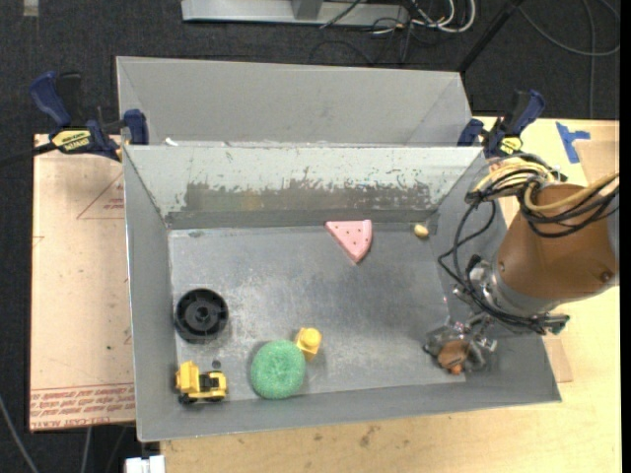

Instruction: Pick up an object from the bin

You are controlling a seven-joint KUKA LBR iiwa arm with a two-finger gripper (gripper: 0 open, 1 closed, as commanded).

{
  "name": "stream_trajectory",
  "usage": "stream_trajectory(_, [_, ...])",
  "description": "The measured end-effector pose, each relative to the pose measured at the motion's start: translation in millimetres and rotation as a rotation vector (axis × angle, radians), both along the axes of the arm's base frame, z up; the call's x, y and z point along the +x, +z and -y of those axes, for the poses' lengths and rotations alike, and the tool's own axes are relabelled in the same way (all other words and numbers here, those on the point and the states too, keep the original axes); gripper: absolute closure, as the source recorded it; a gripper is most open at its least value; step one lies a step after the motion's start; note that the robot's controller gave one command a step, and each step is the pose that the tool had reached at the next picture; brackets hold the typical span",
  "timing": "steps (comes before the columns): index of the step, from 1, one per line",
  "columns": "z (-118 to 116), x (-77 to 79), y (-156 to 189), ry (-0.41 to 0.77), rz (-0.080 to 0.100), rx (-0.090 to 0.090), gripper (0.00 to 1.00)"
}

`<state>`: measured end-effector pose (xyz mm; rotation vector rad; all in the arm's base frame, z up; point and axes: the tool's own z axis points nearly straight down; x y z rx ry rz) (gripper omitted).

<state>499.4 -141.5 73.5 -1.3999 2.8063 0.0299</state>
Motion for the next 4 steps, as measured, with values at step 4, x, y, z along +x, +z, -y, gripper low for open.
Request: stream_trajectory(4, [1, 0.8, 49, -0.001, 0.008, -0.019, 1.0])
